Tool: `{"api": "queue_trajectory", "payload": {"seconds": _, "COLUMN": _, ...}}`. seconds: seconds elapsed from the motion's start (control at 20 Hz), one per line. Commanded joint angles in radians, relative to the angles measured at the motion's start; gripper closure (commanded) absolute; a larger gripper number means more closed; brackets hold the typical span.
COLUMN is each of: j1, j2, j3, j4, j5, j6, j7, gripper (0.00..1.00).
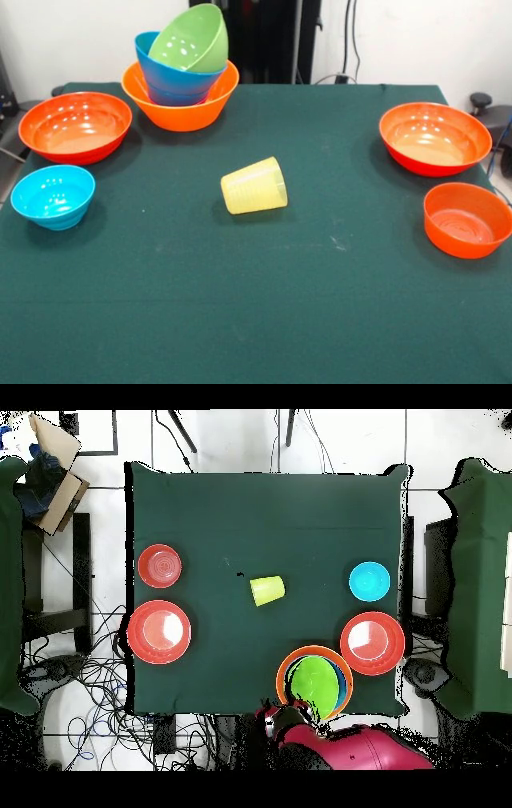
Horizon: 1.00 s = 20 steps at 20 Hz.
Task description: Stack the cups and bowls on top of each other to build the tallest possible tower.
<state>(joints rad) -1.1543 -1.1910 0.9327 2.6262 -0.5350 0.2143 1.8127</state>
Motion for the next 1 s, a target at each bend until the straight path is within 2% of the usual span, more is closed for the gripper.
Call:
{"api": "queue_trajectory", "payload": {"seconds": 0.05, "j1": -0.027, "j2": -0.086, "j3": 0.3, "j4": 0.054, "j5": 0.234, "j6": 0.113, "j7": -0.143, "gripper": 0.0}}
{"api": "queue_trajectory", "payload": {"seconds": 0.2, "j1": -0.059, "j2": -0.137, "j3": 0.423, "j4": 0.022, "j5": 0.342, "j6": 0.186, "j7": -0.176, "gripper": 0.0}}
{"api": "queue_trajectory", "payload": {"seconds": 0.55, "j1": -0.083, "j2": -0.145, "j3": 0.533, "j4": -0.04, "j5": 0.395, "j6": 0.273, "j7": -0.137, "gripper": 0.0}}
{"api": "queue_trajectory", "payload": {"seconds": 0.75, "j1": -0.064, "j2": -0.119, "j3": 0.514, "j4": -0.057, "j5": 0.363, "j6": 0.276, "j7": -0.105, "gripper": 0.0}}
{"api": "queue_trajectory", "payload": {"seconds": 0.85, "j1": -0.051, "j2": -0.073, "j3": 0.468, "j4": -0.053, "j5": 0.3, "j6": 0.239, "j7": -0.091, "gripper": 0.0}}
{"api": "queue_trajectory", "payload": {"seconds": 1.0, "j1": -0.034, "j2": 0.002, "j3": 0.369, "j4": -0.058, "j5": 0.169, "j6": 0.193, "j7": -0.09, "gripper": 0.0}}
